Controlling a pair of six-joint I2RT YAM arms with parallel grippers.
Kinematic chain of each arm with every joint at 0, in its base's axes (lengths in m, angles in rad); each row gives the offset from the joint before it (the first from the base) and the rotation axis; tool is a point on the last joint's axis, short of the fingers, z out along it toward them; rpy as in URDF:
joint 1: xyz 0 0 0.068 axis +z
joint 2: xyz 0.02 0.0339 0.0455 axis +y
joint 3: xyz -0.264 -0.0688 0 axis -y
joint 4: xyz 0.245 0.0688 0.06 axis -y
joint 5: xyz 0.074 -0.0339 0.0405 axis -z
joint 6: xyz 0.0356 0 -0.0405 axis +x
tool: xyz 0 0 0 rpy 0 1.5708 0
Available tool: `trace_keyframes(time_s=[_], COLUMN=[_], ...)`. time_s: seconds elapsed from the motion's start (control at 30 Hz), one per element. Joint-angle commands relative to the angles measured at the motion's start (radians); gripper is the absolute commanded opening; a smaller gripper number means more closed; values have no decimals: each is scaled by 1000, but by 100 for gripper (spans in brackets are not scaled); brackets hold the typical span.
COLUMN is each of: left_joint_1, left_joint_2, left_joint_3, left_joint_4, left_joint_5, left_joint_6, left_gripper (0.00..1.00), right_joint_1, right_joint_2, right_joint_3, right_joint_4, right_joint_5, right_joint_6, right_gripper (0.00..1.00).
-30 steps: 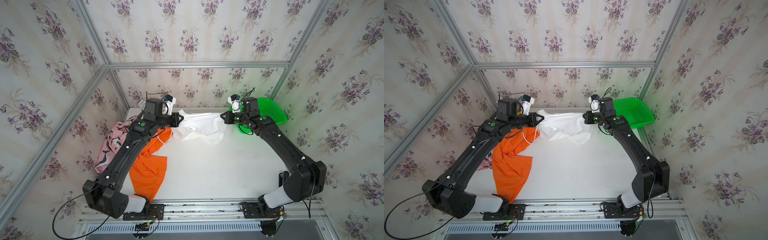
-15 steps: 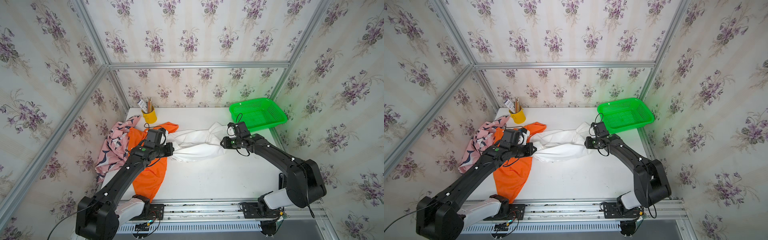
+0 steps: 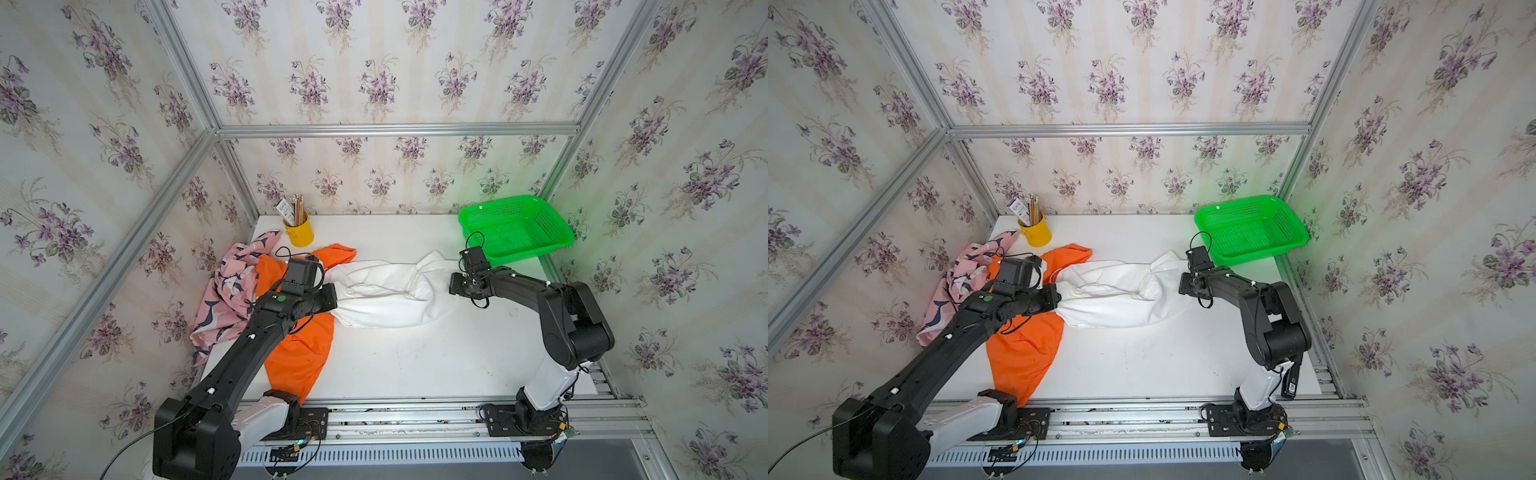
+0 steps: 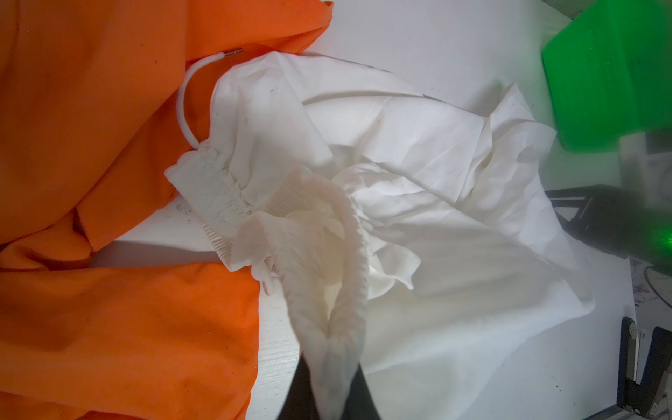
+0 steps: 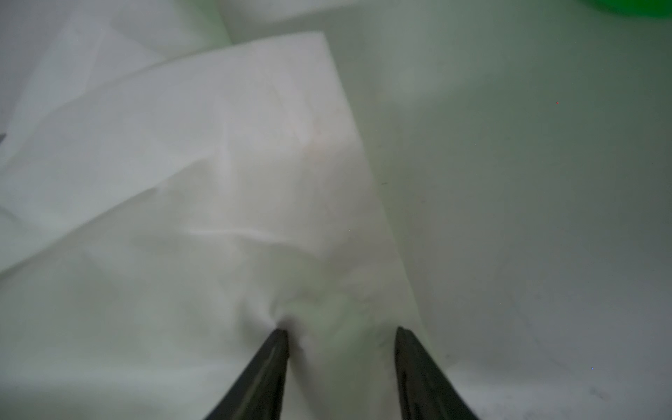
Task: Roll up the shorts
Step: Adjust the shorts at the center of the board.
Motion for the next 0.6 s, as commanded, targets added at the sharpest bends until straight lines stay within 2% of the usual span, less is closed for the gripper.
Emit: trace_keyframes(time_s=[0.0, 0.03, 0.17, 0.33, 0.43, 0.57], left_joint_1=[1, 2, 3, 4, 12, 48], left_joint_2=[-16, -22, -56, -161, -209, -194], left_joint_3=[30, 45, 154, 359, 431, 479], left_joint_4=[2, 3, -51, -177, -187, -191], left_joint_5=[-1, -1, -13, -117, -211, -247], left_joint_6=[8, 15, 62, 118, 142, 180], left_gripper=[0, 0, 0, 0, 0, 0], right_joint_1=[0, 0, 0, 2, 2, 2], right_joint_2=[-46, -82, -273, -539, -570, -503], right_joint_3=[-13, -15, 17, 199, 367, 505], right_joint_4=[27, 18, -59, -193, -245, -242], right_joint_5=[-21, -12, 27, 29, -11, -64], right_joint_6=[28, 29, 21, 0, -19, -35], right_gripper=[9, 0, 0, 0, 0, 0])
